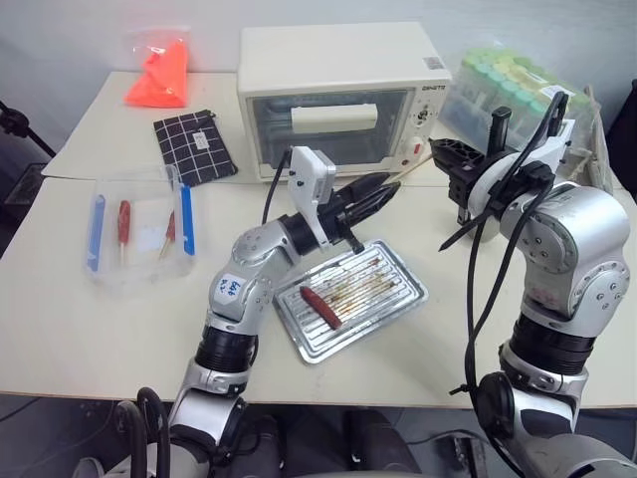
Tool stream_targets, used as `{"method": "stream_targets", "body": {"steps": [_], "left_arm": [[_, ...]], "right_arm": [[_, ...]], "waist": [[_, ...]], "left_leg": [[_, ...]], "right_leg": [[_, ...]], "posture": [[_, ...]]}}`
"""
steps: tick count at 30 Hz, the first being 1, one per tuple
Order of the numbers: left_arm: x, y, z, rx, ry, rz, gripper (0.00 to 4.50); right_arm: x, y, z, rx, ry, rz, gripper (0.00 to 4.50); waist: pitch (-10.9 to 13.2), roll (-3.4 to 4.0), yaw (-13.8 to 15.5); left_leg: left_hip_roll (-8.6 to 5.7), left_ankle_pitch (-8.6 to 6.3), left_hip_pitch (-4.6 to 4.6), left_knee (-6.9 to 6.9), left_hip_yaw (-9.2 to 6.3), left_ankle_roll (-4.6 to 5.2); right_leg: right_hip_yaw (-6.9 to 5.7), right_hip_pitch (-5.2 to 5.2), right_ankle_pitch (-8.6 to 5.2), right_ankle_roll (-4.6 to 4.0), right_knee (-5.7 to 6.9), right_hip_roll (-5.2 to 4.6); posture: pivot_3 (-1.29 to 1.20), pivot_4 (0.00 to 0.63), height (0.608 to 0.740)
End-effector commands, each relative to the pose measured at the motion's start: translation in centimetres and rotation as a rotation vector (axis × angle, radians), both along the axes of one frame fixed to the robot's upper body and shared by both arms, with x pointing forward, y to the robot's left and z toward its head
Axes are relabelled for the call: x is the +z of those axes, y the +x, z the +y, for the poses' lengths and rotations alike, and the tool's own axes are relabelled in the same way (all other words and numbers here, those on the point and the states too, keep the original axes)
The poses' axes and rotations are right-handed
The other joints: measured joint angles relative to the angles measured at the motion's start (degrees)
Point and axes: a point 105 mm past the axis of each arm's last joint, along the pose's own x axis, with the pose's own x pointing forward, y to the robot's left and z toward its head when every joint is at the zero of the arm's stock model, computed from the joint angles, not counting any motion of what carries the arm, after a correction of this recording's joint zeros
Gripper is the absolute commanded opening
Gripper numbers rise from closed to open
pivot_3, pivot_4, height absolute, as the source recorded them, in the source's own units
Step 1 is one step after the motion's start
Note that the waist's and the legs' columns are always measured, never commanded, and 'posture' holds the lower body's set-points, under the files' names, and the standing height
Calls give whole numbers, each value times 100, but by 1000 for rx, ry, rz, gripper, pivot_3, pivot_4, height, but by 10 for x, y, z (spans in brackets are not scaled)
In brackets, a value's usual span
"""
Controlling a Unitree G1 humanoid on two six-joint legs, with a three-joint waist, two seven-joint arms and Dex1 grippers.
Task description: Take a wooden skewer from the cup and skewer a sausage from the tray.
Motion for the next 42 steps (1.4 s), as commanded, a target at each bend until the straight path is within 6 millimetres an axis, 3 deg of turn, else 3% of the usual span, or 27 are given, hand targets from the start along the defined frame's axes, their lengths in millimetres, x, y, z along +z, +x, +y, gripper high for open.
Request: {"method": "stream_targets", "body": {"steps": [1, 8, 12, 18, 23, 28, 30, 35, 40, 42], "left_arm": [[14, -3, -1, -10, -39, -39, 39], [15, 4, 6, 34, -31, -35, 39], [16, 7, 14, 52, -17, -53, 0], [21, 9, 39, 95, 27, -85, 0], [24, -2, 70, 120, 114, -117, 0], [24, -28, 113, 170, 242, -108, 0], [25, -36, 122, 180, 260, -101, 0], [25, -70, 153, 181, 372, -45, 0], [14, -86, 182, 258, 465, 47, 0], [12, -94, 188, 240, 488, 80, 0]], "right_arm": [[13, -9, 3, 17, 3, -75, 0], [14, -11, 3, 17, -28, -88, 0], [16, -14, 4, 19, 2, -102, 928], [15, -13, -1, 11, -99, -118, 2523], [6, -16, -18, 33, -570, -219, 2523], [-13, -25, -7, 199, -1095, -353, 2523], [-17, -28, -1, 252, -1174, -403, 2523], [-45, -38, 22, 438, -1362, -493, 3857], [-75, -39, 31, 524, -1439, -499, 3857], [-85, -42, 38, 559, -1445, -507, 4198]], "waist": [[0, 0, 17], [0, 0, 32], [0, 0, 20], [0, 0, 31], [0, 0, 43], [0, 0, 6], [0, 0, 28], [0, -1, 43], [-1, -4, 48], [0, -6, 53]], "left_leg": [[0, 0, 0, 0, 0, 1], [-2, -1, -1, 1, 1, 2], [0, -2, -1, 1, 2, 3], [-1, -2, -1, 2, 1, 3], [-1, -3, -3, 0, 1, 6], [12, -6, 4, -2, 3, 10], [16, -6, 7, -1, 1, 10], [12, -8, 5, 6, -4, 6], [7, -9, 5, 6, -7, 6], [3, -9, 5, 7, -10, 6]], "right_leg": [[0, 0, 0, 1, -1, 0], [0, 0, 2, 3, -2, -2], [1, 0, 2, 3, -2, 0], [0, 0, 2, 3, -2, -3], [0, 1, 2, 3, -8, -6], [1, 5, 3, 1, -15, 3], [2, 1, 3, -1, -25, 6], [-1, 5, 4, -1, -30, -1], [-3, 6, 4, -1, -38, -11], [-4, 8, 4, -1, -38, -14]], "posture": [[0, 150, 740], [0, 150, 740], [0, 150, 740], [0, 150, 740], [0, 150, 740], [0, 150, 740], [0, 150, 740], [0, 150, 740], [0, 150, 740], [0, 150, 740]]}}
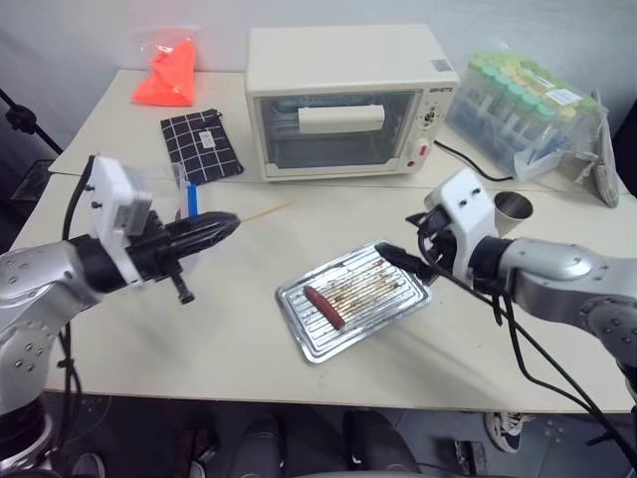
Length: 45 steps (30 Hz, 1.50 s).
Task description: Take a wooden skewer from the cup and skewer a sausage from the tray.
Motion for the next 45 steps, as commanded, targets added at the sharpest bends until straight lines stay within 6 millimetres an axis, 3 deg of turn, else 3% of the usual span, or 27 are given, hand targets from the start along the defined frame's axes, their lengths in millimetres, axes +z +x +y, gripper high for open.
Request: {"method": "stream_targets", "body": {"steps": [1, 12, 22, 30, 38, 41, 45], "left_arm": [[9, -17, 3, -39, 45, -11, 0], [4, -35, 18, -41, 137, 30, 0], [7, -26, 19, -58, 152, 13, 0], [4, -22, 15, -81, 140, 5, 0], [5, -18, 12, -94, 130, -5, 0], [4, -17, 10, -100, 128, -6, 0], [5, -16, 10, -101, 126, -7, 0]], "right_arm": [[-6, -7, 13, 58, -24, -27, 4355], [-61, -30, 38, 157, -98, 143, 4488], [-71, -37, 63, 213, -50, 142, 4488], [-58, -31, 62, 179, 0, 116, 4488], [-81, -25, 73, 135, -36, 126, 4488], [-88, -20, 71, 121, -66, 116, 4002], [-92, -14, 70, 113, -107, 76, 3032]], "waist": [[0, -2, -1], [-1, -5, -18], [-3, -6, -31], [-4, -9, -38], [-6, -12, -40], [-7, -14, -39], [-9, -16, -47]], "left_leg": [[1, 0, 0, 1, 0, 0], [0, -1, 3, -2, -1, 0], [-3, -12, 6, -2, 0, 19], [-5, -12, 7, 0, 1, 19], [-6, -11, 7, 0, 2, 17], [-8, -11, 7, 1, 3, 17], [-8, -11, 11, 1, 4, 17]], "right_leg": [[-1, 0, 0, 0, 0, 0], [-2, -2, 0, -3, 3, -2], [-2, -3, 0, -3, 8, -2], [-2, -4, 0, -3, 17, -4], [-1, -6, 0, -3, 22, -4], [-1, -6, 0, -3, 22, -5], [0, -6, 0, -3, 24, -2]], "posture": [[0, 150, 740], [0, 150, 740], [0, 150, 740], [0, 150, 740], [0, 150, 740], [0, 150, 740], [0, 150, 740]]}}
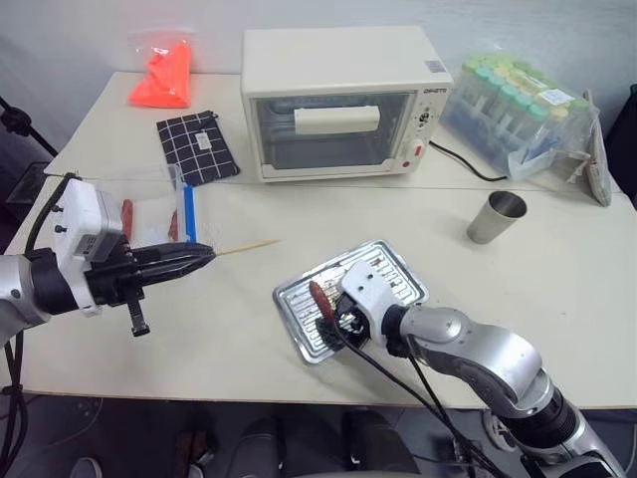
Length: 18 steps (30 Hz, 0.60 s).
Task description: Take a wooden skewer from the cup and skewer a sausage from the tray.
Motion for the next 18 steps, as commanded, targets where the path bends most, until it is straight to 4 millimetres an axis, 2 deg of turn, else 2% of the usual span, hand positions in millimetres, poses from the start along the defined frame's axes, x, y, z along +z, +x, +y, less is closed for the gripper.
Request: {"method": "stream_targets", "body": {"steps": [1, 2, 7, 13, 18], "left_arm": [[6, 0, 0, -2, -6, -37, 0], [6, 0, 0, -2, -8, -37, 0], [6, 1, -1, -3, -13, -39, 0], [5, 1, -3, -5, -19, -40, 0], [4, 0, -3, -7, -22, -40, 0]], "right_arm": [[-6, 4, -2, -4, -34, -22, 2750], [-8, 5, -3, -4, -41, -26, 2527], [-9, 10, -2, 1, -30, -42, 2527], [-5, 15, 6, 8, 14, -33, 2527], [0, 16, 14, 18, 60, -26, 2527]], "waist": [[-2, -3, 0], [-2, -3, 0], [-8, -14, 0], [-9, -15, -6], [-10, -16, -10]], "left_leg": [[0, 0, 2, 0, 1, 0], [0, 0, 3, 0, 1, 0], [0, -1, 19, 0, 3, 2], [4, -10, 78, -9, 9, 2], [6, -12, 81, -9, 9, -1]], "right_leg": [[0, 1, 0, 0, 1, 0], [0, 2, 0, 0, 1, 0], [2, 13, 0, 0, 5, 1], [6, 69, -2, -4, 1, 4], [5, 73, -3, -5, -1, 5]], "posture": [[0, 150, 740], [0, 150, 740], [0, 150, 740], [0, 150, 740], [0, 150, 740]]}}
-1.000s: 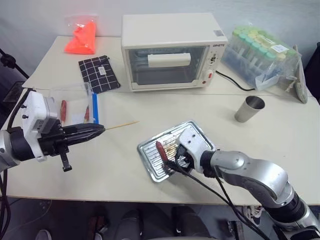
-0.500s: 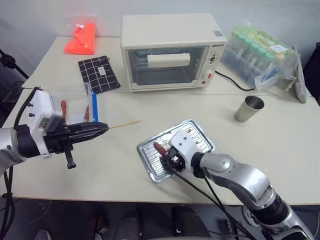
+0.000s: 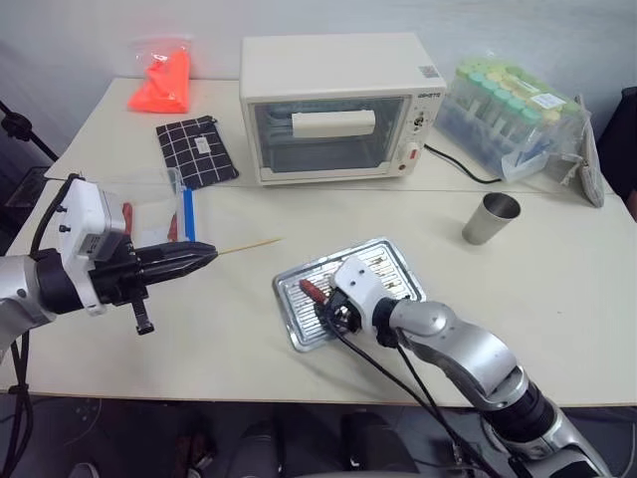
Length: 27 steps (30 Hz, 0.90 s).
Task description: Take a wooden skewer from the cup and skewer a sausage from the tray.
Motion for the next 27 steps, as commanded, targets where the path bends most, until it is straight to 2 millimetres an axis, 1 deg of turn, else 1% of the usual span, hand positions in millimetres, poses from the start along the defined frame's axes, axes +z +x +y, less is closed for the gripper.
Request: {"method": "stream_targets", "body": {"steps": [1, 5, 8, 14, 17, 18, 20, 27], "left_arm": [[5, -2, -3, -13, -1, -38, 0], [4, -2, -1, -8, 0, -36, 0], [3, -1, 0, -5, 1, -37, 0], [4, -1, 0, -8, -1, -42, 0], [4, -1, 0, -6, 1, -42, 0], [4, -1, 0, -6, 1, -43, 0], [4, -1, 0, -5, 0, -43, 0], [5, 1, 0, -7, 1, -48, 0]], "right_arm": [[8, 0, 5, 11, 38, -2, 2527], [15, 1, 10, 19, 56, -13, 2527], [9, 3, 13, 17, 37, -3, 2527], [-4, 12, 7, -20, 19, 8, 2527], [-6, 10, 7, -16, 22, 17, 2013], [-6, 9, 7, -15, 23, 18, 1726], [-6, 9, 7, -16, 24, 18, 1305], [-5, 8, 6, -22, 30, 20, 1305]], "waist": [[0, 0, 0], [0, 0, 1], [0, 0, 7], [0, -1, 3], [0, -1, 1], [0, -1, 1], [0, -1, 3], [-1, -1, 7]], "left_leg": [[0, 0, 0, 0, 0, 0], [0, -1, 0, 0, 0, -1], [-1, -1, 0, 0, -1, -2], [-1, -2, 0, 0, -1, -2], [0, -2, 1, 0, -1, -2], [0, -2, 1, 0, -1, -2], [0, -2, 1, 0, -1, -2], [0, -3, 1, 0, -1, -3]], "right_leg": [[0, 0, 0, 0, 0, 0], [0, 0, 0, 0, 0, -1], [-2, 0, 0, 0, 0, -2], [-2, 0, 0, -1, -1, -2], [-2, 0, 0, -1, -1, -1], [-2, 0, 0, -1, 0, -1], [-1, 0, 0, -1, -1, -2], [-2, 0, 0, -1, -1, -2]], "posture": [[0, 150, 740], [0, 150, 740], [0, 150, 740], [0, 150, 740], [0, 150, 740], [0, 150, 740], [0, 150, 740], [0, 150, 740]]}}
